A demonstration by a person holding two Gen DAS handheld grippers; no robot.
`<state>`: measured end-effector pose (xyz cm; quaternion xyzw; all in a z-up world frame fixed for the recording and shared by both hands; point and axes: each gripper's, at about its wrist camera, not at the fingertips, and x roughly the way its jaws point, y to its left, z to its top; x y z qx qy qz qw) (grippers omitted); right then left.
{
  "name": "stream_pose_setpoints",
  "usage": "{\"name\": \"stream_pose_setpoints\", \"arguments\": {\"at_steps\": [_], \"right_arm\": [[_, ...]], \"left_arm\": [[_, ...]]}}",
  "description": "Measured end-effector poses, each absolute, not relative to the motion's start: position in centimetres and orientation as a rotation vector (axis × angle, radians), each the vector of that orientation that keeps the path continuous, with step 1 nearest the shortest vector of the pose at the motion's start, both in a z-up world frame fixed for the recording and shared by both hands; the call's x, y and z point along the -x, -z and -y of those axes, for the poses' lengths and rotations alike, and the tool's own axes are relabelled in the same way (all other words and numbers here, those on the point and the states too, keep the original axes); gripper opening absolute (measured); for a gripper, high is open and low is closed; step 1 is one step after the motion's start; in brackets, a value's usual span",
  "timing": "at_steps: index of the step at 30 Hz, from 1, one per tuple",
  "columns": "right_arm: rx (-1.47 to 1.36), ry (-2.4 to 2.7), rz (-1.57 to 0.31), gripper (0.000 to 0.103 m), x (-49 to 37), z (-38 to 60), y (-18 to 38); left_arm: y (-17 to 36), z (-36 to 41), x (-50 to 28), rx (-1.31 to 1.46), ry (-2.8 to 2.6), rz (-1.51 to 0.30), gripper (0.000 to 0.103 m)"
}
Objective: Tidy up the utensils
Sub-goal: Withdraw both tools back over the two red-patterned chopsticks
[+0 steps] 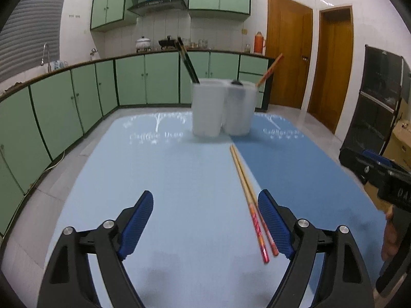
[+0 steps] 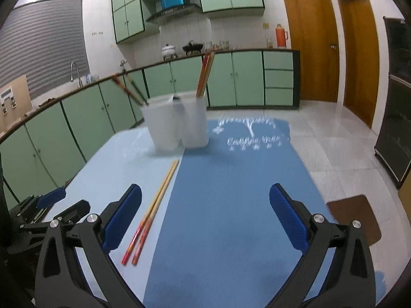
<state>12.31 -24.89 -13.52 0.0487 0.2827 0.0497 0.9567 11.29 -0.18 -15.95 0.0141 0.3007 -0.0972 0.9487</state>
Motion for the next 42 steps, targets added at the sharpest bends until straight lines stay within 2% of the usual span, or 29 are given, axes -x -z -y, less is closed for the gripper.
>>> {"name": "stream_pose_setpoints", "arguments": {"at_steps": [7, 20, 25, 29, 37, 42], "right_arm": [[-0.096, -0.116, -0.661, 0.096, -11.2, 22.9, 17.1], [-0.068, -0.085, -0.673, 0.095, -10.3, 20.4, 18.7], [-0.034, -0.087, -0.676, 0.084, -10.2, 19.4, 18.8], [0.0, -0.098, -0.688, 0.08, -10.0, 18.5, 19.2], [0.057, -0.118, -0.707, 0.063, -9.8, 16.9, 19.6], [0.063, -0.11, -0.72, 0.057, -10.1, 16.7, 19.8]], "left_arm": [[18.2, -0.6, -10.4, -0.04, 0.17, -0.666, 0.082], [19.7, -3.2, -9.0, -0.006, 0.125, -0.696, 0.082], [19.6, -3.6, -8.9, 0.015, 0.117, -0.687, 0.082], [19.4, -3.9, -8.8, 0.033, 0.113, -0.675, 0.082], [19.2, -4.7, -8.6, 0.062, 0.104, -0.659, 0.082], [19.1, -5.0, -8.6, 0.072, 0.098, -0.65, 0.082]]}}
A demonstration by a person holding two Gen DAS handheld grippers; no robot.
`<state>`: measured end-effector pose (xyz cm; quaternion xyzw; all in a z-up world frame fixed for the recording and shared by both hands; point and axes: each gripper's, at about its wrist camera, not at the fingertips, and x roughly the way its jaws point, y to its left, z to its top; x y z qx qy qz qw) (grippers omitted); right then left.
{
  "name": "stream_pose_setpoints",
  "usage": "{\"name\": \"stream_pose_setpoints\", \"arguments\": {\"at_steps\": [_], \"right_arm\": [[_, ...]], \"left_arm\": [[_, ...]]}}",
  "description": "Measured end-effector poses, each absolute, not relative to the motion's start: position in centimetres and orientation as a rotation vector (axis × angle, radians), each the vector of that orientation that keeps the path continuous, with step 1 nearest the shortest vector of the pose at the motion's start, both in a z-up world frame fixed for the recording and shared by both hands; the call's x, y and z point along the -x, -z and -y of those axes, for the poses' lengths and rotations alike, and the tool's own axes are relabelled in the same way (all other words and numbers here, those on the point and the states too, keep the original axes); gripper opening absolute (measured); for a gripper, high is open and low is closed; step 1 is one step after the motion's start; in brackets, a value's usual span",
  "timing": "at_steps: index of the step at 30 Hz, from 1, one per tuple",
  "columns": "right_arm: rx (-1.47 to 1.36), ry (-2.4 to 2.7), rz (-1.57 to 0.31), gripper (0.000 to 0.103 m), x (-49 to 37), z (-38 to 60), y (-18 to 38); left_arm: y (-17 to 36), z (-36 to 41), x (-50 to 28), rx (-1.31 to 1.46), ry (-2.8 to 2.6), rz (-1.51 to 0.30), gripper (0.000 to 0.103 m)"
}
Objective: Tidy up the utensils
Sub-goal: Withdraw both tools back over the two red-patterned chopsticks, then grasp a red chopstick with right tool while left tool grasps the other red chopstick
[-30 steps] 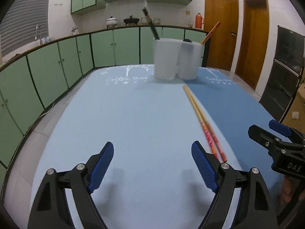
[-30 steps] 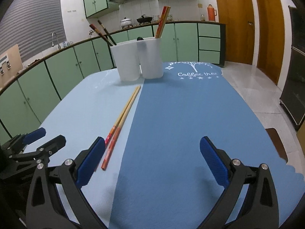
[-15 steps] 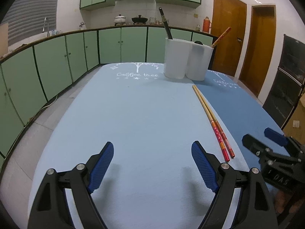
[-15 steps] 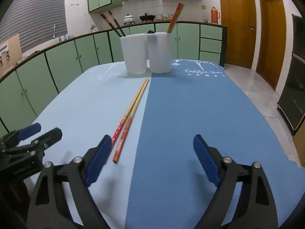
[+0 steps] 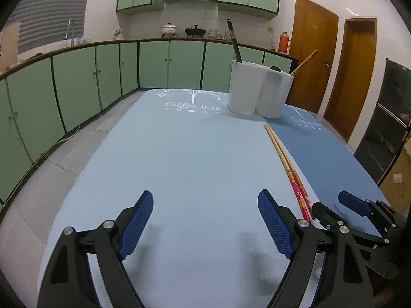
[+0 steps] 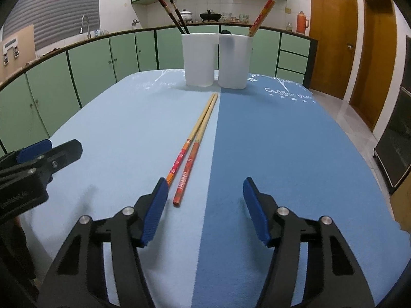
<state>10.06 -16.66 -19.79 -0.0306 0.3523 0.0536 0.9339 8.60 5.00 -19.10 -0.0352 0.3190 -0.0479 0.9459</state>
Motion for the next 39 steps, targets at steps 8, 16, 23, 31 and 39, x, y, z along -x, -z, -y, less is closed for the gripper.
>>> {"name": "stream_pose_setpoints", "arguments": {"at_steps": [8, 16, 23, 31, 39], "right_arm": [[0.03, -0.101, -0.753, 0.04, -10.3, 17.2, 20.2], [-0.018, -0.085, -0.769, 0.038, -10.3, 18.4, 20.1], [0.003, -0.136, -0.791, 0.013, -10.5, 17.9, 20.4], [-0.033, -0.114, -0.767, 0.005, -10.2, 20.2, 19.6], [-0.087, -0.048, -0.727, 0.005, -10.0, 23.9, 18.4]], "left_arm": [[18.9, -5.0, -8.4, 0.06, 0.094, -0.641, 0.082], [18.6, -4.5, -8.4, 0.049, 0.106, -0.643, 0.082], [18.5, -3.5, -8.3, 0.028, 0.119, -0.645, 0.082], [18.5, -1.2, -8.4, 0.031, 0.159, -0.661, 0.081], [19.8, 3.0, -8.6, 0.024, 0.222, -0.709, 0.075]]}}
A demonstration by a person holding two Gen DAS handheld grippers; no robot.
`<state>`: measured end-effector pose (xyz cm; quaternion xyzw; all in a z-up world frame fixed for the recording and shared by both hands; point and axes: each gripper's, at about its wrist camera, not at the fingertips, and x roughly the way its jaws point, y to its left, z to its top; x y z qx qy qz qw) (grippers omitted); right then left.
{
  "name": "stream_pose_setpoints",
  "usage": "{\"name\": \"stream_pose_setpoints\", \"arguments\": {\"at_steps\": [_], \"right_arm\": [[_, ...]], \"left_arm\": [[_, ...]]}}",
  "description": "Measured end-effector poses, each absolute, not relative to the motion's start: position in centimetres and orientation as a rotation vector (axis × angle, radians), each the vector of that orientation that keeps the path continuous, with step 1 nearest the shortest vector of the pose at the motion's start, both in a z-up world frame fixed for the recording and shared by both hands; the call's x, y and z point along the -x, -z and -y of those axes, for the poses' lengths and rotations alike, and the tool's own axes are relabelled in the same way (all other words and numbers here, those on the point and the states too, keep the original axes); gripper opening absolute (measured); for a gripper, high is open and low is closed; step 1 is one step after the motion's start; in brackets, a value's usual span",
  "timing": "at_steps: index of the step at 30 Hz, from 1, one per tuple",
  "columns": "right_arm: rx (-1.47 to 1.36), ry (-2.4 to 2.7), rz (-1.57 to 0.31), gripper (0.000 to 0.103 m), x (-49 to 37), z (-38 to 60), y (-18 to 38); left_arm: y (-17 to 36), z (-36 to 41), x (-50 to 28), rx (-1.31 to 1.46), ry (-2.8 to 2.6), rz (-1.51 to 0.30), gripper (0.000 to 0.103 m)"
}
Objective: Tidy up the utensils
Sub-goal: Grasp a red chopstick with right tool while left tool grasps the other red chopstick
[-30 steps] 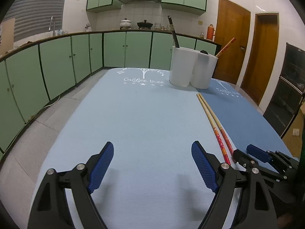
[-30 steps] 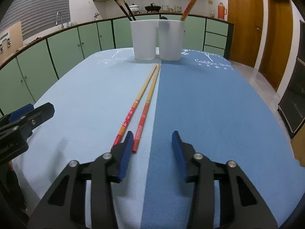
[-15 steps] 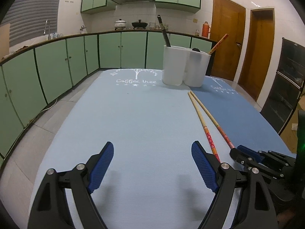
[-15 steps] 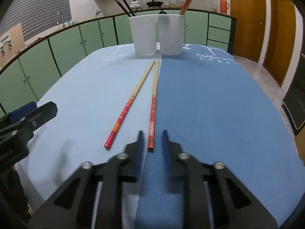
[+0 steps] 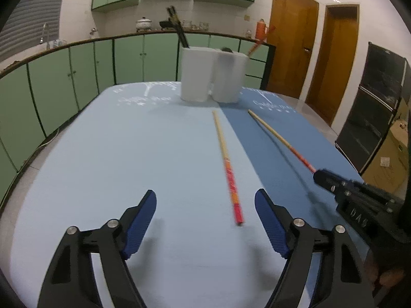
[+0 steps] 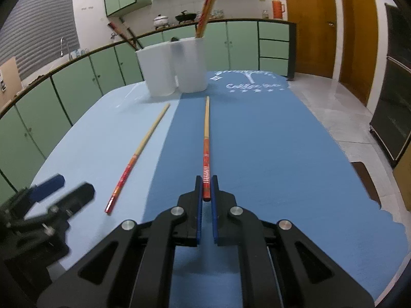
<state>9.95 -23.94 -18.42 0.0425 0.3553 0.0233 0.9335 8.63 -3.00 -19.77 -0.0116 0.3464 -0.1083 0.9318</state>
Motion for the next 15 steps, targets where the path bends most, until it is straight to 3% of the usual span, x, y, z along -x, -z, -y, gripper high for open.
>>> {"name": "stream_pose_setpoints", "arguments": {"at_steps": [9, 15], "right_arm": [[-0.128, -0.024, -0.716, 0.005, -10.0, 26.5, 18.3], [-0.135, -0.028, -0.716, 0.005, -9.9, 26.9, 18.2]], "left_arm": [[21.6, 5.3, -9.3, 0.014, 0.218, -0.771, 0.053], [21.6, 5.8, -9.2, -0.004, 0.202, -0.771, 0.016]]}}
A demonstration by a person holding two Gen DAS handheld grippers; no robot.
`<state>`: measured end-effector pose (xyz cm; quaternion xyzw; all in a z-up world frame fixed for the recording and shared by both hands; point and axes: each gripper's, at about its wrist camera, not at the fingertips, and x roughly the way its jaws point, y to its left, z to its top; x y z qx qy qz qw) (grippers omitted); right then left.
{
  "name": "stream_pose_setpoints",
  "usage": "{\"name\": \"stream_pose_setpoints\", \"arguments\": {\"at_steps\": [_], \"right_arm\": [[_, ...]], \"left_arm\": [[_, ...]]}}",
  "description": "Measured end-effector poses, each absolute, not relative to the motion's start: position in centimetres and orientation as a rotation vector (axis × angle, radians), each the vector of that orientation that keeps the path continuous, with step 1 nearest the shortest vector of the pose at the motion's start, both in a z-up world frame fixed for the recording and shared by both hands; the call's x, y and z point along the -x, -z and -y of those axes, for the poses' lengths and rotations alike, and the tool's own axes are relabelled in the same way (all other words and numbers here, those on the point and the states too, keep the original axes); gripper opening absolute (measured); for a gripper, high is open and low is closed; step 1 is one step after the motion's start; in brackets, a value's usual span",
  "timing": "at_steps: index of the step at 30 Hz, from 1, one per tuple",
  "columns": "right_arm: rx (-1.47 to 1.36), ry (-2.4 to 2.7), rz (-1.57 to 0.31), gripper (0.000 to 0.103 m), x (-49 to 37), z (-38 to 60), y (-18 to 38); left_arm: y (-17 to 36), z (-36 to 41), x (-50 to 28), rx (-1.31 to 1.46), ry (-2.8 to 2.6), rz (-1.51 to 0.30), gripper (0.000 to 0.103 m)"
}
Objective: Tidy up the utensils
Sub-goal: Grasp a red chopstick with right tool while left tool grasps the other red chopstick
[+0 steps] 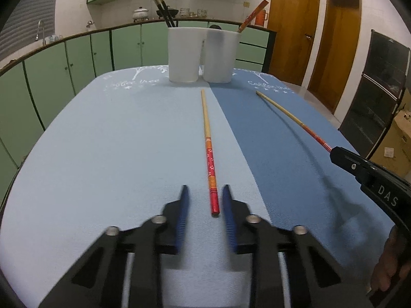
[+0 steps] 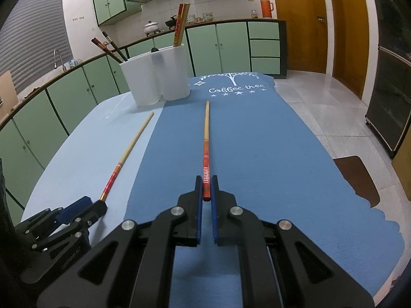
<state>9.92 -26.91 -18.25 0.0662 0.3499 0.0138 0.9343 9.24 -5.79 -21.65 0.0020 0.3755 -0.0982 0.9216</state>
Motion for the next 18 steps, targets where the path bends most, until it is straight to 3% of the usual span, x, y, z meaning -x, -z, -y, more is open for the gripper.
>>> {"name": "stream_pose_setpoints", "arguments": {"at_steps": [2, 9, 18], "right_arm": [[-0.135, -0.03, -0.714, 0.005, -9.8, 27.0, 18.2], [-0.109, -0.033, -0.693, 0.005, -9.6, 26.9, 17.3], [-0.046, -0.044, -0.64, 0.005, -9.6, 26.9, 13.5]], "left_arm": [[21.7, 6.0, -9.2, -0.017, 0.202, -0.772, 0.006], [20.5, 5.9, -8.9, -0.017, 0.2, -0.756, 0.006], [15.1, 5.5, -8.4, -0.056, 0.203, -0.662, 0.006]]}}
